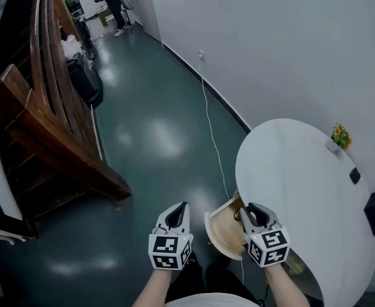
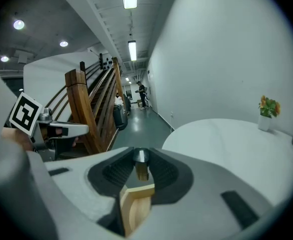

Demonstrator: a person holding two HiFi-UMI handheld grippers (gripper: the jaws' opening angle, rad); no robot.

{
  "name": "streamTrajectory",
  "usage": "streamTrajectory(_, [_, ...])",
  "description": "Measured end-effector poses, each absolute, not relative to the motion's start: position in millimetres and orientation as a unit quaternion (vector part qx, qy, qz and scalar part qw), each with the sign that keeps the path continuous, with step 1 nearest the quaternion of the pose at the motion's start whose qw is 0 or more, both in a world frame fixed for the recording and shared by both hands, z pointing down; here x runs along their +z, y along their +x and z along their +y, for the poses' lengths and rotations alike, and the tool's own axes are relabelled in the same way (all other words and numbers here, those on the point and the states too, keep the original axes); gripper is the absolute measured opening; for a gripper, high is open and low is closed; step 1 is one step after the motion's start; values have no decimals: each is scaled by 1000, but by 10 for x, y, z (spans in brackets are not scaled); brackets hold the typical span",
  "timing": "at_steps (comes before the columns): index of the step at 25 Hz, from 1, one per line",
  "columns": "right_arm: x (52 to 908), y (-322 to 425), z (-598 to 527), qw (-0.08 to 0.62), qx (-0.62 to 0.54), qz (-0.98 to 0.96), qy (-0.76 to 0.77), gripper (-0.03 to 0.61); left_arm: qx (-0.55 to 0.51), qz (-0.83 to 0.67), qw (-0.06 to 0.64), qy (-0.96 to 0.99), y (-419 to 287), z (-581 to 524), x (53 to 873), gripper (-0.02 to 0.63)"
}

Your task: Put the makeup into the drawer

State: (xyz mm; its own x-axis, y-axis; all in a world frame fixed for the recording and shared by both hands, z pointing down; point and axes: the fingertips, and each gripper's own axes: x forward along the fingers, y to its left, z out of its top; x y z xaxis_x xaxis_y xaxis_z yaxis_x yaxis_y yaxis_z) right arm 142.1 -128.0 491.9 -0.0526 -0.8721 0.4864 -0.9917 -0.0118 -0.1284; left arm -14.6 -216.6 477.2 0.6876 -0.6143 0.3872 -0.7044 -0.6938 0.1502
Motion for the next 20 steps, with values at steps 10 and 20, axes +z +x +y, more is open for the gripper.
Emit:
streamTrajectory(10, [5302,1070,-1352,162,243,-707,644,100,162,-401,165,886,-639,-2212,4959,3])
streamTrajectory(20, [5627,973,-1361,174,252,-705,640,100,172,-409,176,879,-854,-2147,5123,3])
